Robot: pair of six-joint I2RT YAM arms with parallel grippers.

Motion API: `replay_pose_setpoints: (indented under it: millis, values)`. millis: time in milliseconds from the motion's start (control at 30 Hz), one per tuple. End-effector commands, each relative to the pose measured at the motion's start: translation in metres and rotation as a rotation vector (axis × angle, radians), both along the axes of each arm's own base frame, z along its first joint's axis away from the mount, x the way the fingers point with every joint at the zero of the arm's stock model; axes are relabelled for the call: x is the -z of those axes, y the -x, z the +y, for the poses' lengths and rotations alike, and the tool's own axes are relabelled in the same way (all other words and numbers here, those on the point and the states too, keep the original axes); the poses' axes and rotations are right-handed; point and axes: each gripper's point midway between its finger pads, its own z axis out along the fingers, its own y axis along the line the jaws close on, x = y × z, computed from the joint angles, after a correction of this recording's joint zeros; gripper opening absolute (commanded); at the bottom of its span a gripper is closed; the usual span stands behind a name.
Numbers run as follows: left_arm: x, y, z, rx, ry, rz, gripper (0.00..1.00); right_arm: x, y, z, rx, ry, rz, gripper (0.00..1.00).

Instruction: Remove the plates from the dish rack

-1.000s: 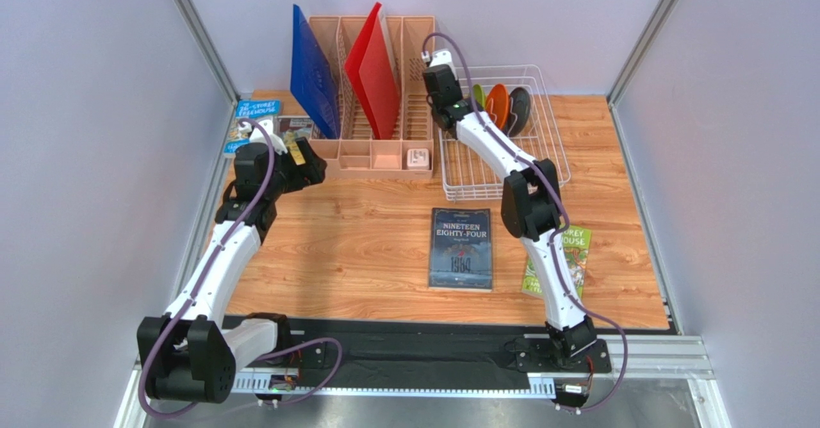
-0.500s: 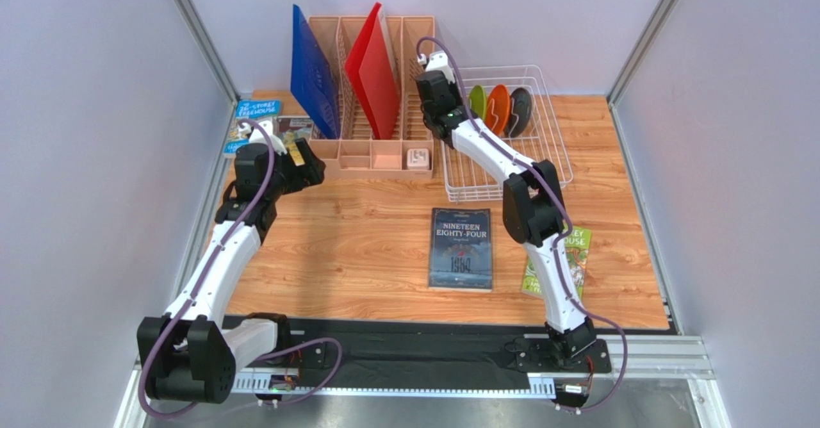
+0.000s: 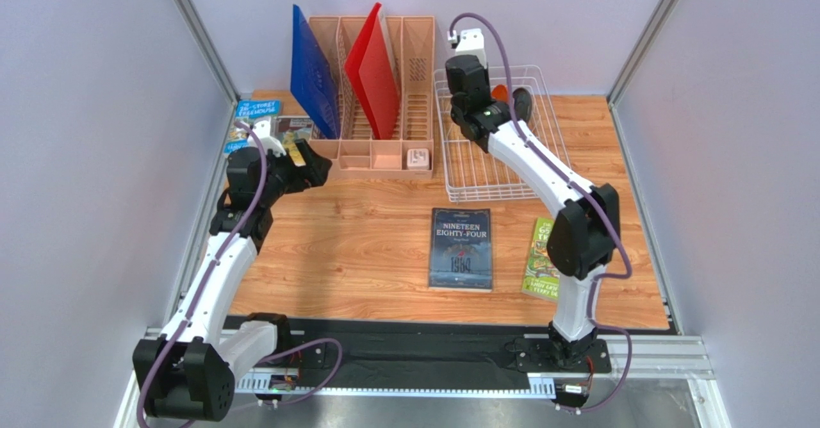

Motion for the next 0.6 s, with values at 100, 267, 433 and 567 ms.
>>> replay_pose_setpoints:
  millis: [100, 267, 433, 567]
  values:
    - [-0.026, 0.014, -0.052, 0.266, 0.206, -0.090, 1.00, -0.055, 0.089, 0.005, -0.229, -0.273, 0.010, 0.00]
    - [-0.028, 0.022, -0.066, 0.328, 0.305, -0.089, 1.00, -0.051, 0.156, 0.029, -0.467, -0.463, 0.103, 0.00]
    - [-0.025, 0.035, -0.078, 0.379, 0.387, -0.081, 1.00, -0.040, 0.210, 0.061, -0.672, -0.726, 0.164, 0.00]
    - [-0.014, 0.048, -0.089, 0.420, 0.450, -0.066, 1.00, -0.030, 0.233, 0.079, -0.780, -0.853, 0.208, 0.00]
